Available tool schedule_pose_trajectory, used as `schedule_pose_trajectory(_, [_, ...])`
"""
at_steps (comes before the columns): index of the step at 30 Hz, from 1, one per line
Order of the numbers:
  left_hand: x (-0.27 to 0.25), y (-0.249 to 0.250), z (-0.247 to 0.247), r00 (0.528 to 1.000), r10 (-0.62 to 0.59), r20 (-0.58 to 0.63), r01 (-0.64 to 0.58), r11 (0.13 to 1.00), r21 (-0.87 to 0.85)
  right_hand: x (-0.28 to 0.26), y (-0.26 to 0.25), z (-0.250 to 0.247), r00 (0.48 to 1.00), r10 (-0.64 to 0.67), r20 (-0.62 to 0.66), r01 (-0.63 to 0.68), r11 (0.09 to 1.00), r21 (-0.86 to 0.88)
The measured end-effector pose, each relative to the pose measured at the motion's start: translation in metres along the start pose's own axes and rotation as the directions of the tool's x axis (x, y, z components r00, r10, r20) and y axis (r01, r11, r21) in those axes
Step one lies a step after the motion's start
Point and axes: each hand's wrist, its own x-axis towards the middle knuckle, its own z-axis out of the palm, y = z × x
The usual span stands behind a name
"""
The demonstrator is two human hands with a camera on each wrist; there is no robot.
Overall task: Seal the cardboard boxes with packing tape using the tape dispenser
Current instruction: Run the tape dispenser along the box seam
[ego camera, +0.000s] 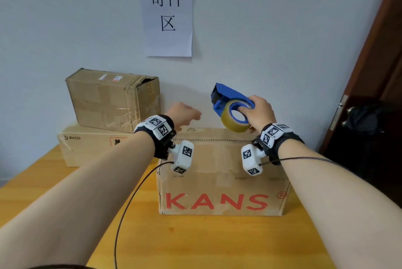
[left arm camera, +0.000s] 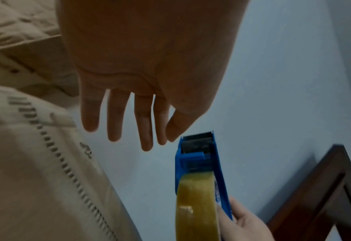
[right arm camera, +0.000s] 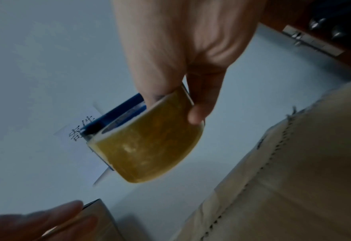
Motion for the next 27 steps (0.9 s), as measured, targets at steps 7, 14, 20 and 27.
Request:
schedule_pose_trajectory(7, [0.007, -0.013, 0.005, 0.983, -0.102, 0.152, 0.165, 0.853, -0.496, 0.012, -0.004, 0.023, 0.990, -0.121, -0.075, 0.125, 0.991, 0.048])
schedule_pose_trajectory(14, [0.013, -0.001, 0.000, 0.981, -0.090, 0.169, 0.171, 0.812, -0.558, 0.017, 0.004, 0.037, 0.986, -0.128, -0.107, 0.128, 0.992, -0.014])
schedule_pose_trajectory(20, [0.018, -0.002, -0.003, 0.979, -0.119, 0.167, 0.192, 0.815, -0.546, 0.019, 0.008, 0.034, 0.964, -0.244, -0.109, 0.234, 0.967, -0.098])
schedule_pose_trajectory(27, [0.018, -0.006, -0.005, 0.969, -0.087, 0.231, 0.215, 0.759, -0.615, 0.020, 0.006, 0.034, 0.964, -0.243, -0.109, 0.229, 0.966, -0.121])
